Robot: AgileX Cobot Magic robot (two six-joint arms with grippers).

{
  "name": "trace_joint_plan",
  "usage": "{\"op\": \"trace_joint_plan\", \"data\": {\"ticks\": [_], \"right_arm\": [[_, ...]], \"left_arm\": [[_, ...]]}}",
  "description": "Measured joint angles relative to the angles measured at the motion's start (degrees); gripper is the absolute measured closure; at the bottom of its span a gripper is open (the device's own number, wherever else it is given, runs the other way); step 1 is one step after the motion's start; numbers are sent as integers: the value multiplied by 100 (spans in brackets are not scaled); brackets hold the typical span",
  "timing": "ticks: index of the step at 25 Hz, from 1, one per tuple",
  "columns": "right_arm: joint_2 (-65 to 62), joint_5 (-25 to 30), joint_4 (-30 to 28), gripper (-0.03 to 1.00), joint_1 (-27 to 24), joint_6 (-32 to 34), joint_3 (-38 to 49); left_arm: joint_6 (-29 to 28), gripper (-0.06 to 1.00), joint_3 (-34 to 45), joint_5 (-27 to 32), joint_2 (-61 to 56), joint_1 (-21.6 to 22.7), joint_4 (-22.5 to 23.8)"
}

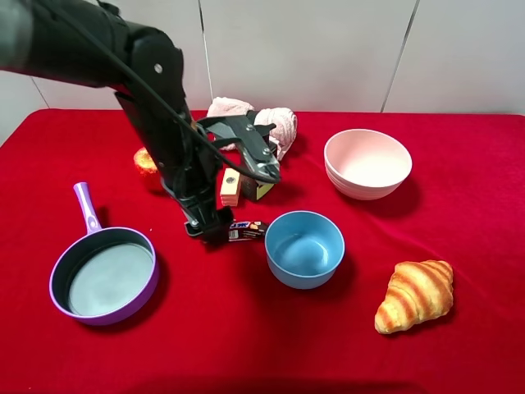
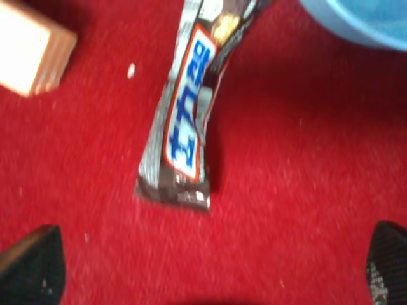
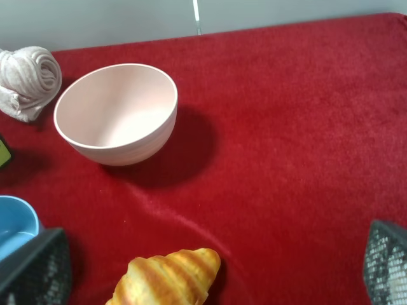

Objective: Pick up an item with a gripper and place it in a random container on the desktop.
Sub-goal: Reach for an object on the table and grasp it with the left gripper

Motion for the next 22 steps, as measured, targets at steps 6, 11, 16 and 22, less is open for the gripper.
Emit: {"op": "trace_joint_plan", "data": {"ticks": [6, 11, 16, 22], "right_arm": [[0, 0, 0, 28, 0, 0, 0], [0, 0, 0, 28, 0, 0, 0], [0, 0, 0, 28, 0, 0, 0], [0, 0, 0, 28, 0, 0, 0]], "left_arm": [[46, 2, -33, -374, 262, -7, 0], [60, 2, -34, -691, 472, -7, -5], [80, 2, -34, -907, 670, -7, -5], [111, 3, -34, -1185, 949, -7, -110]]}}
